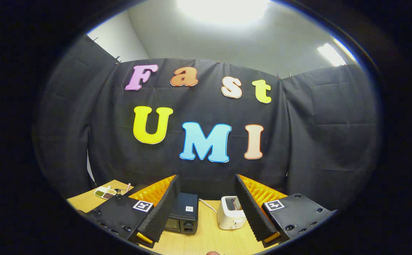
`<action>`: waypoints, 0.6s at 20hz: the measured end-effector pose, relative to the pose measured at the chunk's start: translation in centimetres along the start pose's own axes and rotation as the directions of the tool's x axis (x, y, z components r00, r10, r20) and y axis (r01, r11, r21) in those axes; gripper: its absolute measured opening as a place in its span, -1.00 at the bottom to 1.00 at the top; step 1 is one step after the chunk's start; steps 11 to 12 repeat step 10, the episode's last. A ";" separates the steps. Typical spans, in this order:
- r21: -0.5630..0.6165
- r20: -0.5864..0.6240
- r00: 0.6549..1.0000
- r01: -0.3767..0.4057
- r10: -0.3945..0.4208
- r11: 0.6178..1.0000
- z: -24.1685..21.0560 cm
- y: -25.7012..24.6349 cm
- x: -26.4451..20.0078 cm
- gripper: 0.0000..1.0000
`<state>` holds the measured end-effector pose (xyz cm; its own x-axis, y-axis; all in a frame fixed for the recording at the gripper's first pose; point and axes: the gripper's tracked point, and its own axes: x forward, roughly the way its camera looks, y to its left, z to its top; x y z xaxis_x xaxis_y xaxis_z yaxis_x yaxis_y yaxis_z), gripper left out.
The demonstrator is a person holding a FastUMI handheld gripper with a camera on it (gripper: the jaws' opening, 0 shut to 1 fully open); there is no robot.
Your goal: Open the toaster oven, put the food inside, and close the toaster oven door.
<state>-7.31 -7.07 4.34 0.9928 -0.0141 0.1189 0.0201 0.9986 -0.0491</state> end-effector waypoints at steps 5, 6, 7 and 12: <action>0.046 -0.056 0.998 0.014 -0.012 0.999 -2.2 0.0 -1.8 0.96; 0.052 -0.066 0.998 0.008 -0.005 0.999 -2.4 0.3 -1.7 0.96; 0.056 -0.071 0.997 0.003 0.001 0.998 -2.5 0.6 -1.7 0.96; 0.051 -0.070 0.997 -0.018 0.021 0.999 -2.4 1.9 -1.1 0.96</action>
